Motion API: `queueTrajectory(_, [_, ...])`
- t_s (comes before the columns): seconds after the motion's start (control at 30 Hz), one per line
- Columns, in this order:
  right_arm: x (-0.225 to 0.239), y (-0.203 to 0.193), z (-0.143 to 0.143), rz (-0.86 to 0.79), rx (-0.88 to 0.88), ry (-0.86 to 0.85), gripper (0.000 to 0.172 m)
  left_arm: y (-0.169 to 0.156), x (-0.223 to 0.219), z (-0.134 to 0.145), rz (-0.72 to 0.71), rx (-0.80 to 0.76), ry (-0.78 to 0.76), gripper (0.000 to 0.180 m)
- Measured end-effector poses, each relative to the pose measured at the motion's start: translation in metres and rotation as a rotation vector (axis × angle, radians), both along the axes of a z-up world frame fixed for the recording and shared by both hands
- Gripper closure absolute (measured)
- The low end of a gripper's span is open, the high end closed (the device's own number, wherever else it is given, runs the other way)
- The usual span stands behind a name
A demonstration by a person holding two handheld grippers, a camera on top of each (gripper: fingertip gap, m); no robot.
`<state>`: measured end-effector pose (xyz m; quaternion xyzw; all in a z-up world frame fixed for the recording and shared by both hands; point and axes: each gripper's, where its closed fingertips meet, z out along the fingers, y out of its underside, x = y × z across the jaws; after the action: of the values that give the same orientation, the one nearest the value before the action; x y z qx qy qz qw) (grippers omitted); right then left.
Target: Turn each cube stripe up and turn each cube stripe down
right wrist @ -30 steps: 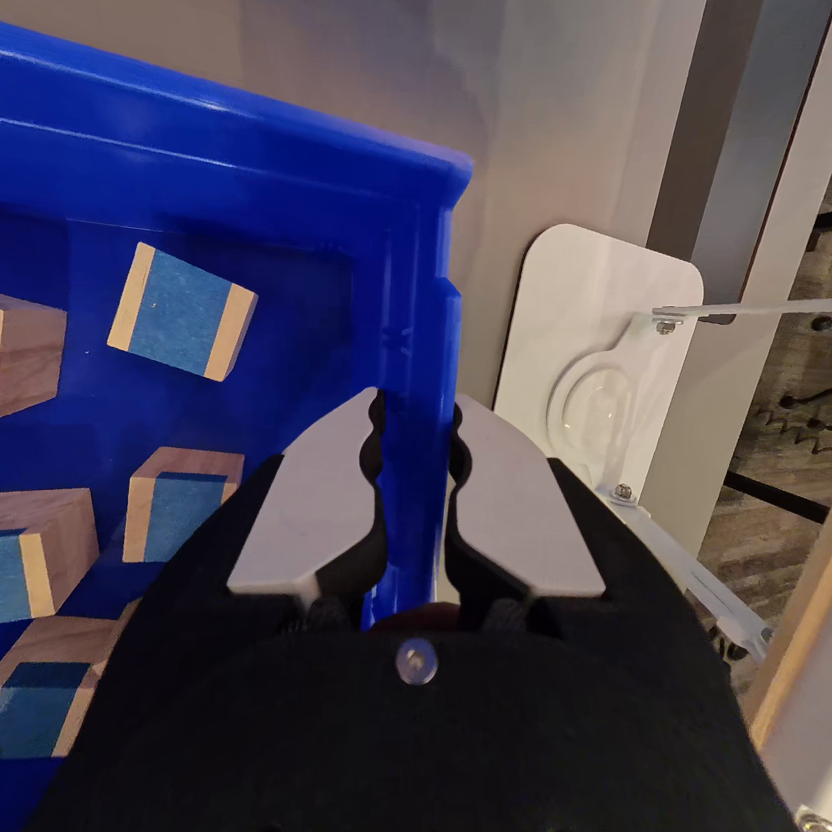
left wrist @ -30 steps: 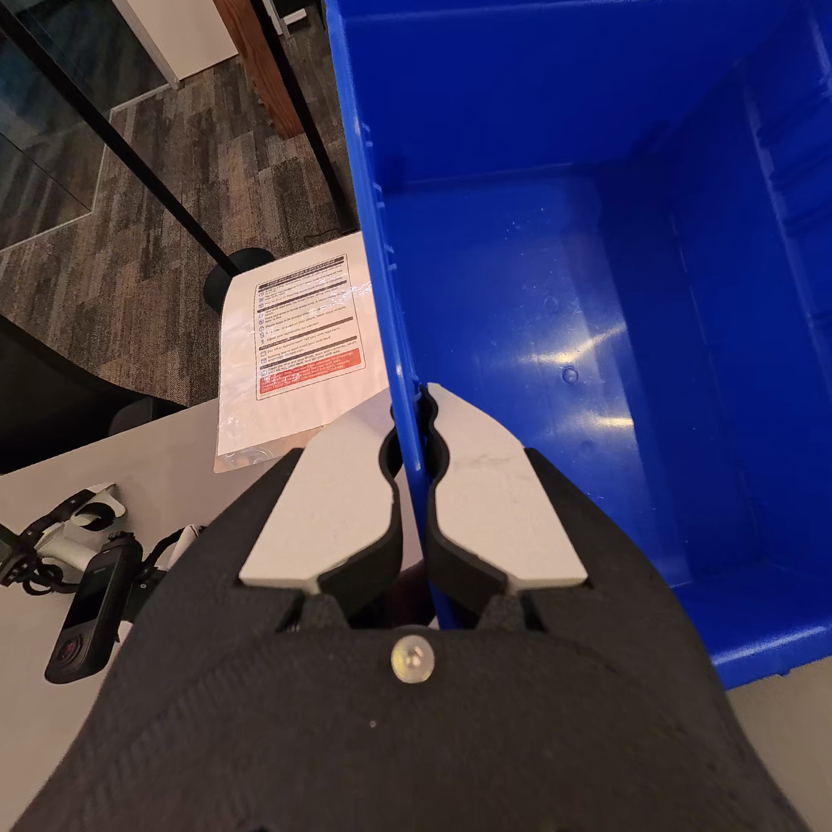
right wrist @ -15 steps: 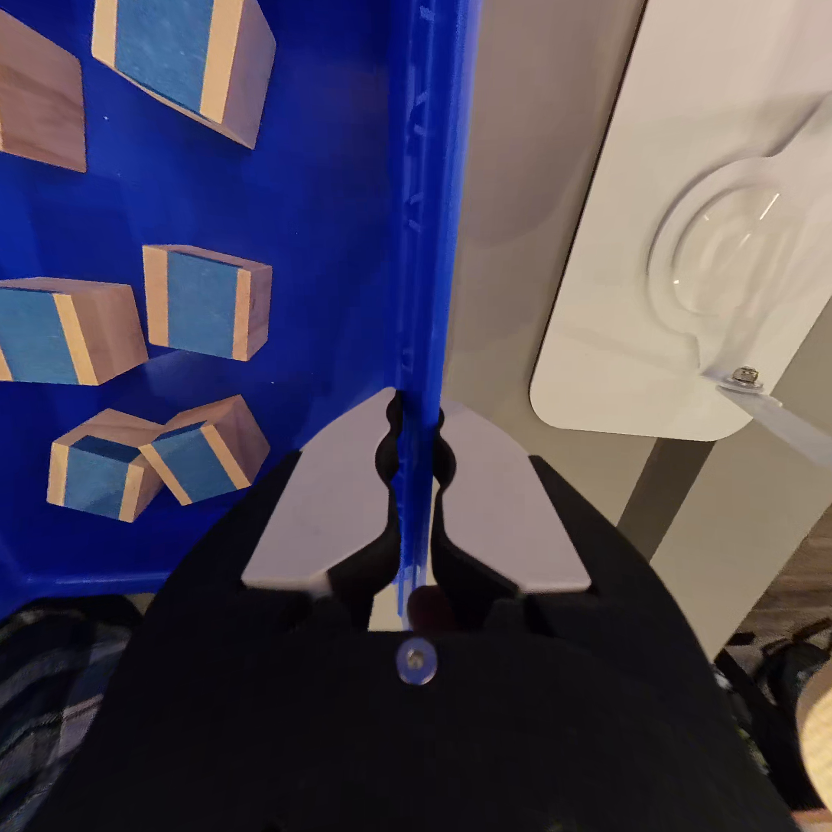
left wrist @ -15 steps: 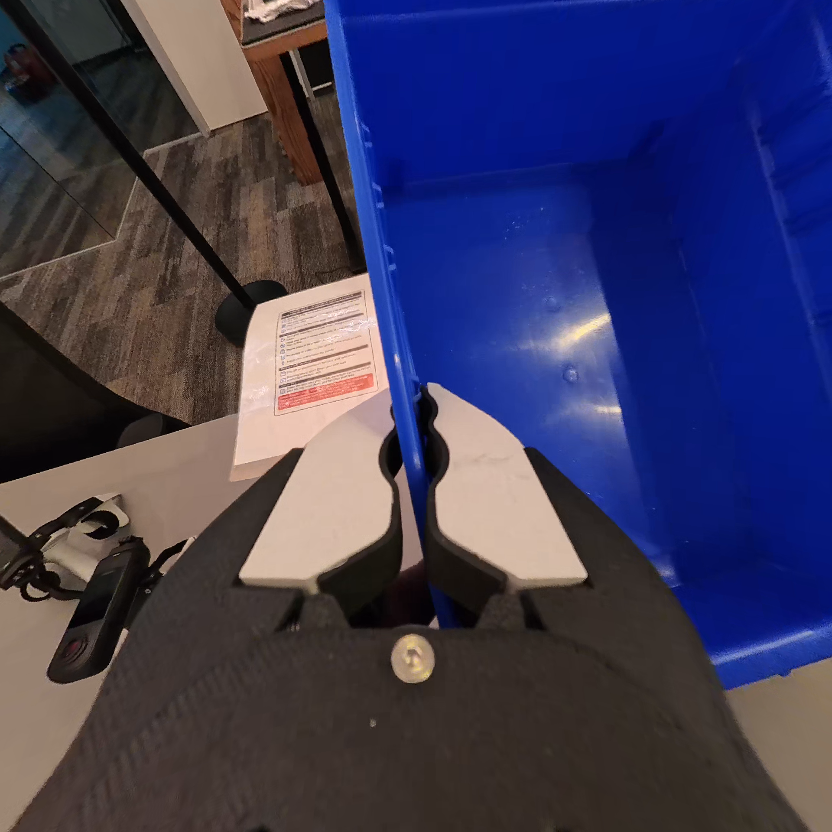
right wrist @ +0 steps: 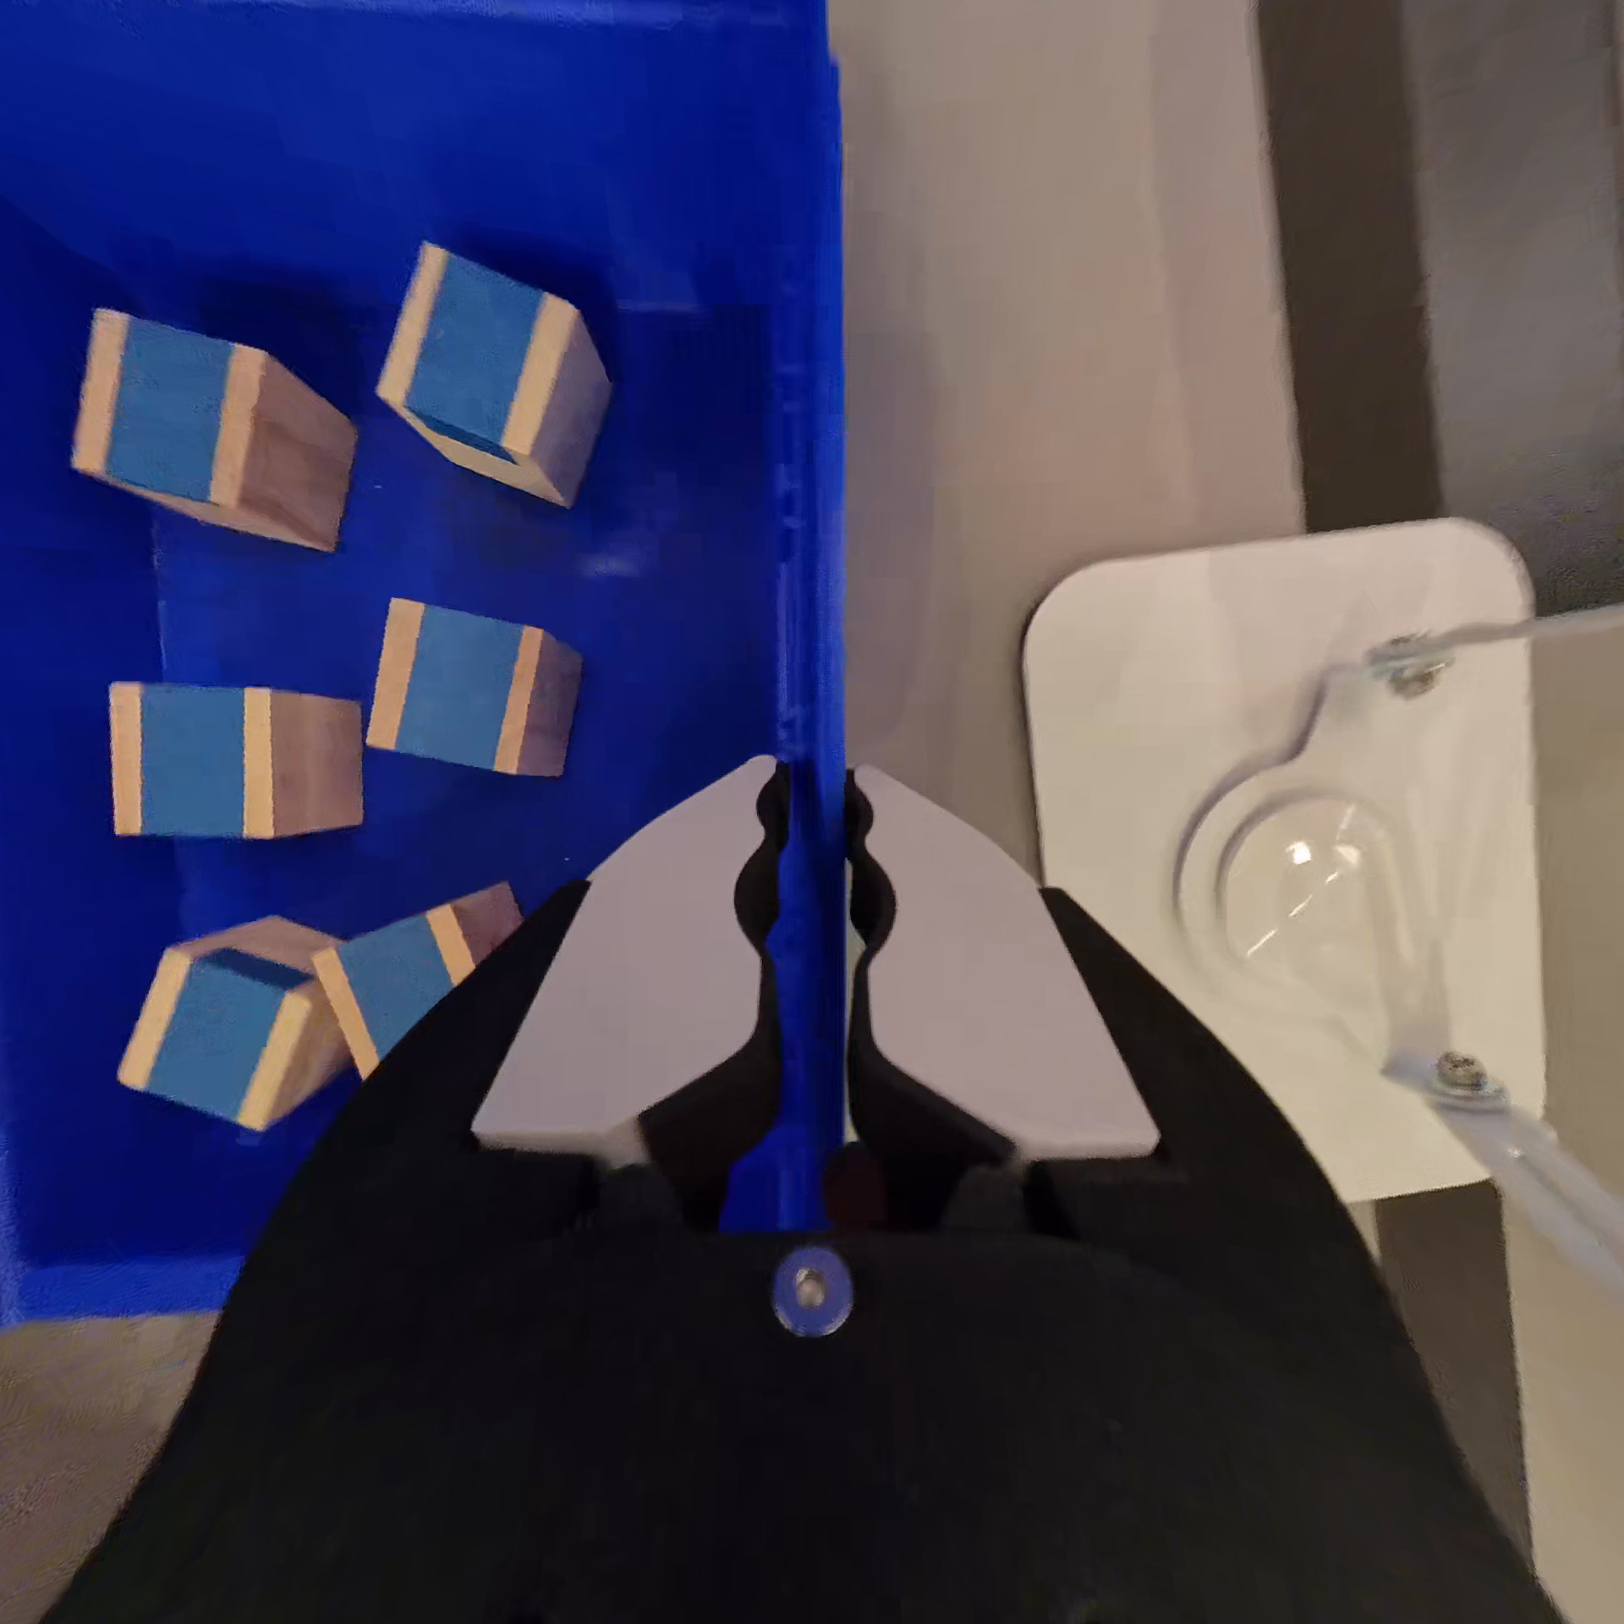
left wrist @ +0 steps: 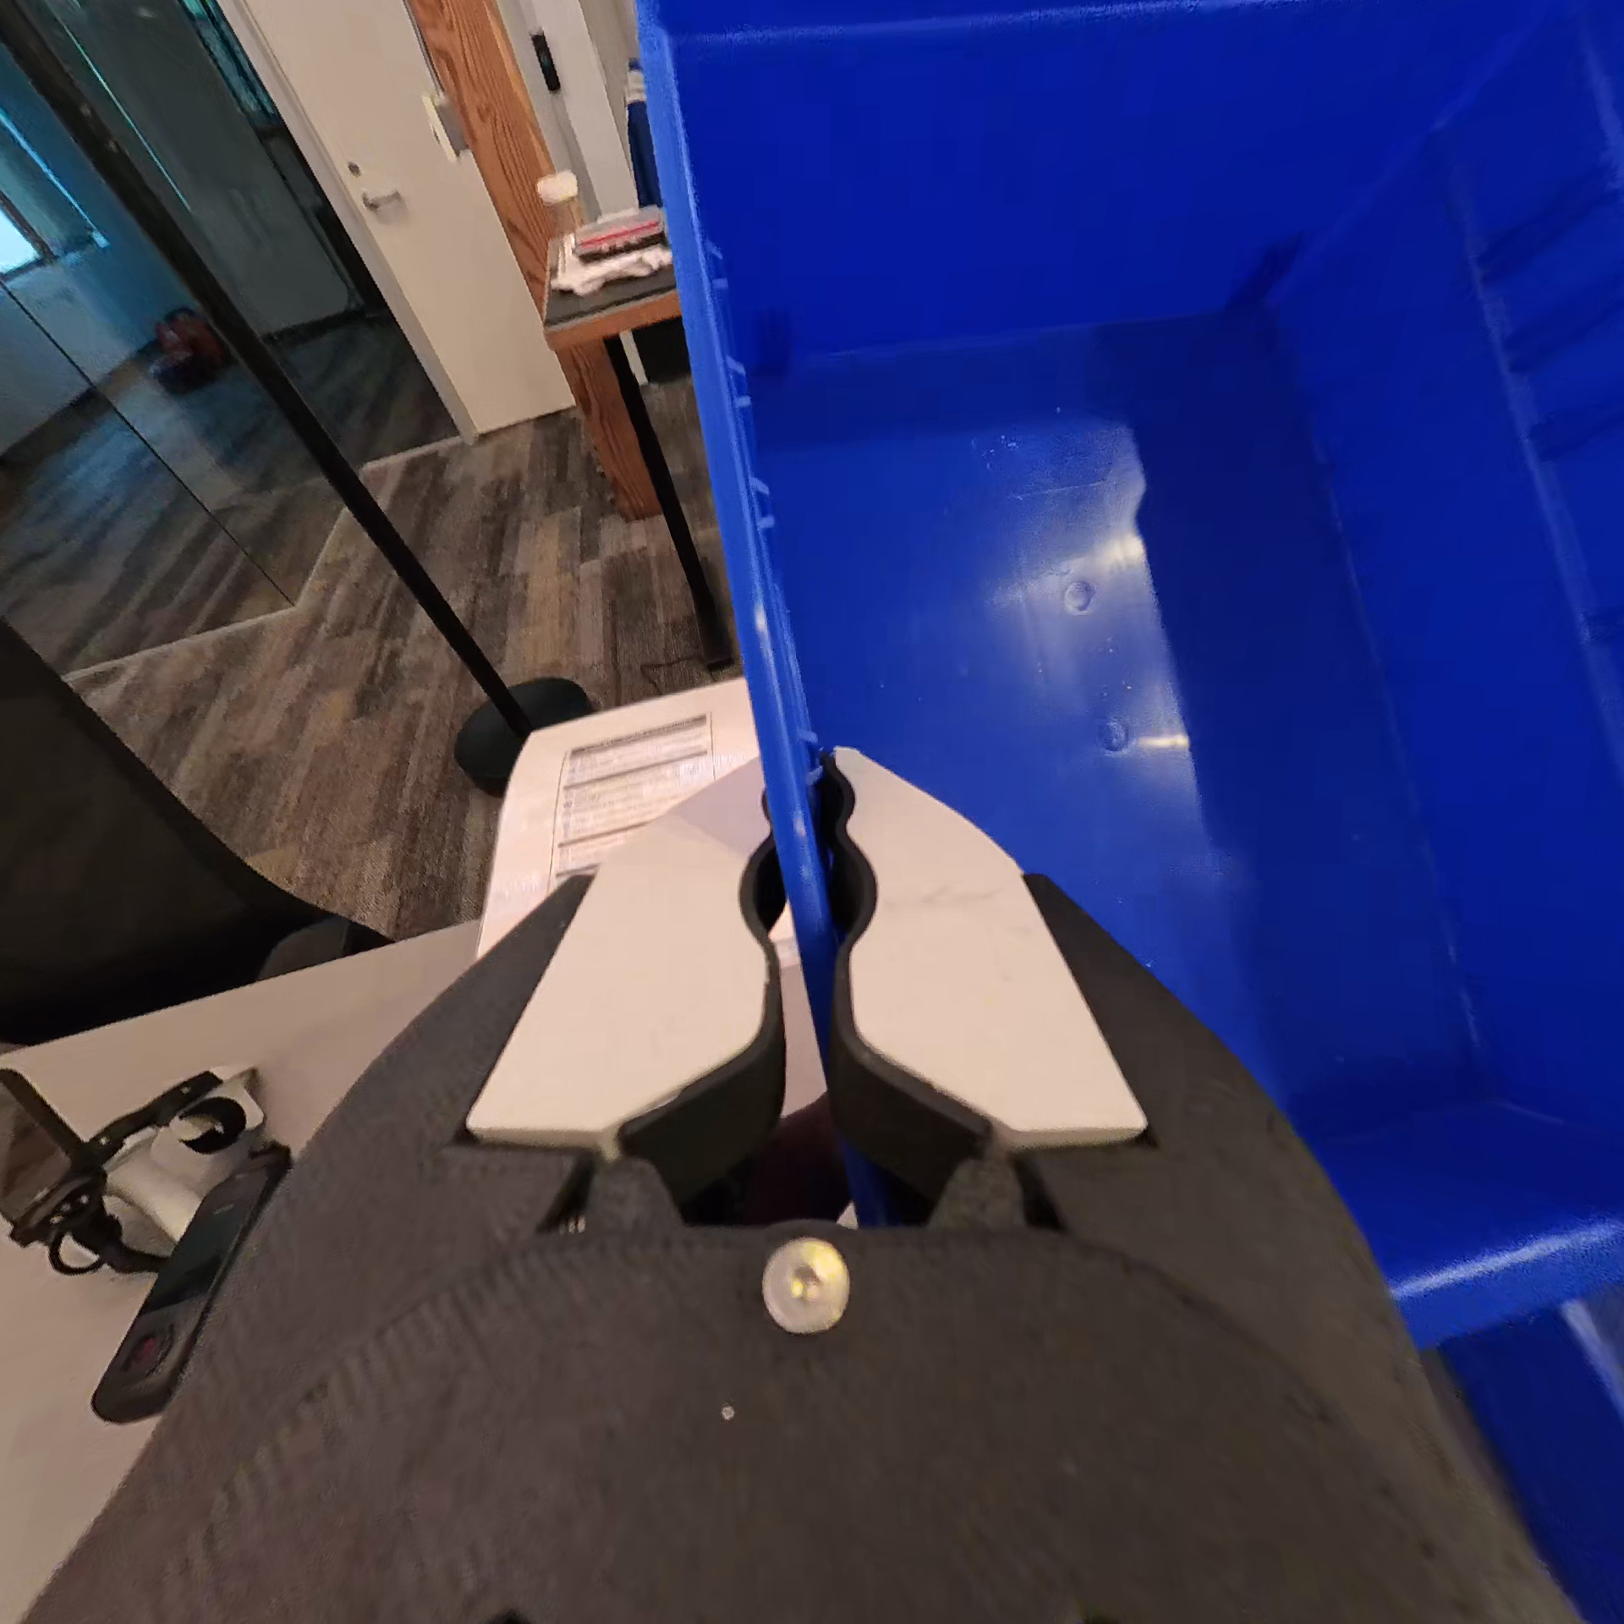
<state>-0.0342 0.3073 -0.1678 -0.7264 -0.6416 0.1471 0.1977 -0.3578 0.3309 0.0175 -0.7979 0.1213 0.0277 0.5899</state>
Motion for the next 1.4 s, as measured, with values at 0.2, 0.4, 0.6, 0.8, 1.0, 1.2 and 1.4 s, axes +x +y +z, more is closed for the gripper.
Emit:
queueTrajectory(0.2, [-0.014, 0.004, 0.092, -0.044, 0.063, 0.412, 0.119, -0.005, 0.046, 0.049, 0.051, 0.185, 0.061, 0.176])
queueTrajectory(0.4, [-0.013, -0.002, 0.183, -0.123, 0.044, 0.932, 0.101, -0.022, 0.111, 0.086, 0.141, 0.411, 0.199, 0.176])
queueTrajectory(0.6, [-0.003, 0.002, 0.199, -0.136, -0.088, 1.078, 0.087, -0.038, 0.134, 0.104, 0.16, 0.535, 0.287, 0.176])
queueTrajectory(0.8, [-0.01, 0.011, 0.19, -0.197, 0.11, 1.021, 0.108, -0.046, 0.184, 0.105, 0.08, 0.633, 0.324, 0.176])
queueTrajectory(1.0, [0.025, 0.047, 0.196, -0.3, 0.209, 1.048, 0.152, -0.07, 0.246, 0.109, -0.016, 0.783, 0.371, 0.157])
queueTrajectory(1.2, [0.07, 0.064, 0.219, -0.308, 0.273, 1.006, 0.165, -0.096, 0.319, 0.099, -0.362, 0.76, 0.196, 0.115])
queueTrajectory(1.4, [0.133, 0.073, 0.253, -0.346, 0.339, 1.027, 0.166, -0.129, 0.373, 0.087, -0.68, 0.596, 0.046, 0.124])
